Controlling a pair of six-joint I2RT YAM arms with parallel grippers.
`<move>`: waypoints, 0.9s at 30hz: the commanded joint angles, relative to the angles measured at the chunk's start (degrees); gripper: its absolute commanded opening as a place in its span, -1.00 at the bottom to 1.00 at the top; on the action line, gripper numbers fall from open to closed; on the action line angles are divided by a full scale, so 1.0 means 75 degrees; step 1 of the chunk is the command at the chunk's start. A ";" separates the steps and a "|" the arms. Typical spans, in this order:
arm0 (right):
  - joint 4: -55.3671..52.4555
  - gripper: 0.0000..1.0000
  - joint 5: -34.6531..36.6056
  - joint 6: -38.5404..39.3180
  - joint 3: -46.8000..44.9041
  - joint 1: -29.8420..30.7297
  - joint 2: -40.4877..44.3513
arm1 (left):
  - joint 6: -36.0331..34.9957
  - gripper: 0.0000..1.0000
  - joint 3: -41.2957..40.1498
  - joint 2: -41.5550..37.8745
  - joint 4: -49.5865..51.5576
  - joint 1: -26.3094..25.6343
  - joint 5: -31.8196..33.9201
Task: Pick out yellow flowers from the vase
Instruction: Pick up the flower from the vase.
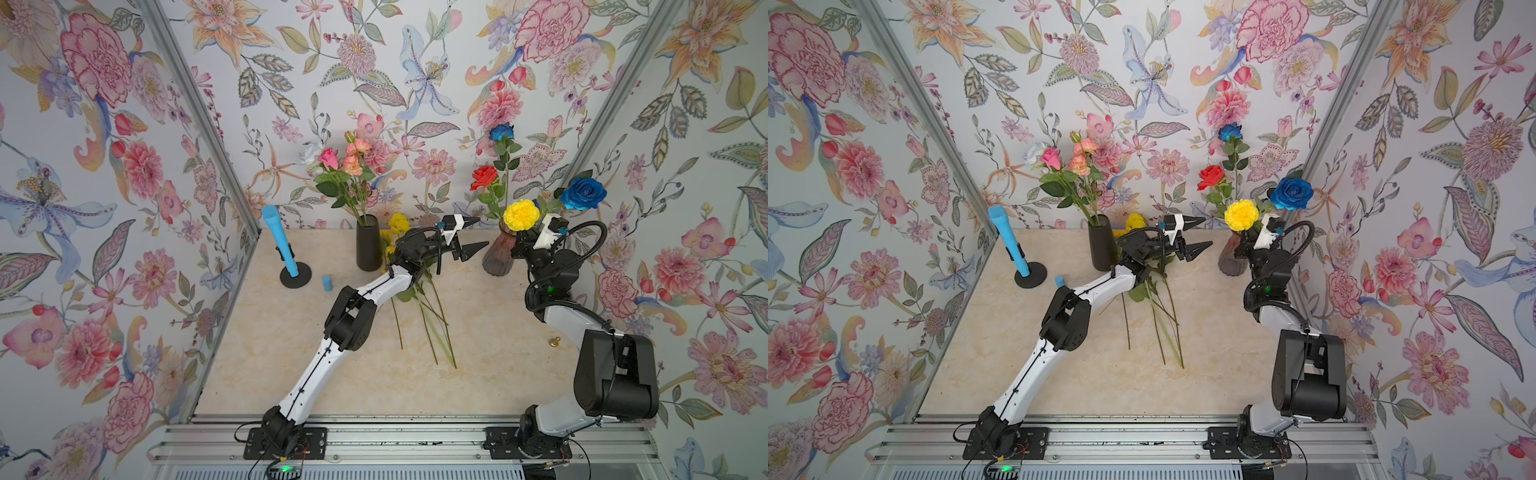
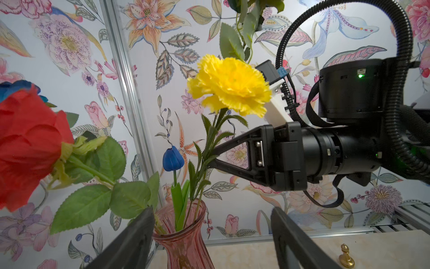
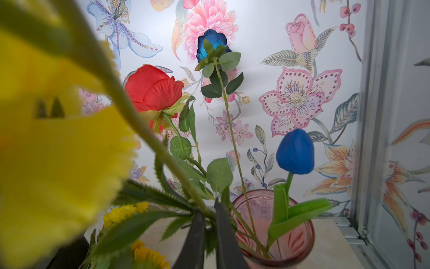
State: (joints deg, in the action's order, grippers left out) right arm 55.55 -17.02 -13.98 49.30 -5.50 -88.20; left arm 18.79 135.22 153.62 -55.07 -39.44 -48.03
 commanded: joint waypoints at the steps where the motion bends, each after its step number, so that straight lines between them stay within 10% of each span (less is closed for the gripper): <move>1: 0.0374 -0.78 -0.0311 -0.0128 -0.0081 0.0023 0.0197 | -0.0242 0.62 0.0515 0.0389 -0.0028 -0.0183 0.0251; 27: 0.0115 -0.78 -0.0343 0.0454 -0.0146 0.0205 0.0866 | -0.0539 0.69 0.0780 0.0631 -0.0532 -0.0563 0.1037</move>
State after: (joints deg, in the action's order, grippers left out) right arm 55.55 -19.33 -11.49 47.99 -4.40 -83.13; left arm 15.81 140.20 157.34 -56.66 -43.20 -41.10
